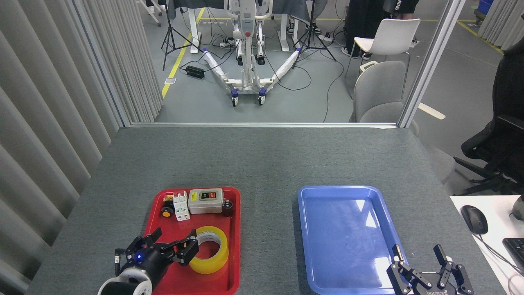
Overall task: Place and move tape with both arms
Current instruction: 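Move the left gripper forward to the yellow tape roll in the red tray, then grasp the yellow tape roll with the left gripper and lift it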
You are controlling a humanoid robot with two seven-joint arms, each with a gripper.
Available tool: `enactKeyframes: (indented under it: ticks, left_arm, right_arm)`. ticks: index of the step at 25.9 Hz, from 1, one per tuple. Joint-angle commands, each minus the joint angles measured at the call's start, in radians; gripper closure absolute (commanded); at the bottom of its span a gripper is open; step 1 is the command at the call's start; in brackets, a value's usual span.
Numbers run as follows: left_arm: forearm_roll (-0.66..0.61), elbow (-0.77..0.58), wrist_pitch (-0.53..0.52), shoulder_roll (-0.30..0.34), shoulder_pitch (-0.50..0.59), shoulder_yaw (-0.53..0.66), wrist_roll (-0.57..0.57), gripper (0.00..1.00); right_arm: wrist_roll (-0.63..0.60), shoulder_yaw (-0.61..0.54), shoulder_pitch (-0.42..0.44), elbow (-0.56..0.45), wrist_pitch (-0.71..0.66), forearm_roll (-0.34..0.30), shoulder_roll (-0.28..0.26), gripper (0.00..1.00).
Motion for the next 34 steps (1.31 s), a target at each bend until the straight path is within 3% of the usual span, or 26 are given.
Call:
enactKeyframes:
  ticks: [1,4,12,16,28,30,31,34]
  left_arm:
    - [-0.003,0.031,0.001,-0.009,-0.091,-0.005,-0.259,0.0]
    - [-0.006,0.115,0.012,-0.009,-0.158,-0.016,-0.328,0.0]
    - [-0.069,0.289,0.024,-0.007,-0.24,-0.065,-0.331,0.0]
    - [-0.083,0.373,0.087,0.005,-0.27,-0.065,-0.328,0.01]
    - [-0.083,0.439,0.115,0.054,-0.28,-0.085,-0.311,0.06]
    - [-0.083,0.447,0.121,0.064,-0.28,-0.105,-0.306,0.15]
    - [-0.083,0.448,0.121,0.065,-0.28,-0.106,-0.301,0.26]
    - [-0.116,0.45,0.121,0.071,-0.278,-0.108,-0.297,0.45]
  right_arm:
    - [0.002,-0.006,0.0,0.0,-0.02,0.002,-0.003,0.0]
    - [0.002,-0.006,-0.002,0.0,-0.02,0.002,-0.005,0.0]
    - [0.002,-0.008,-0.003,0.014,-0.019,0.002,-0.003,0.0]
    - [0.0,-0.008,-0.003,0.037,-0.019,0.002,0.0,0.0]
    - [0.0,-0.006,-0.003,0.036,-0.023,0.002,-0.003,0.0]
    - [0.0,-0.006,-0.003,0.036,-0.022,0.002,-0.003,0.0]
    - [0.002,-0.006,-0.003,0.036,-0.022,0.002,-0.003,0.0]
    - [0.002,-0.006,-0.005,0.036,-0.022,0.002,-0.002,0.0]
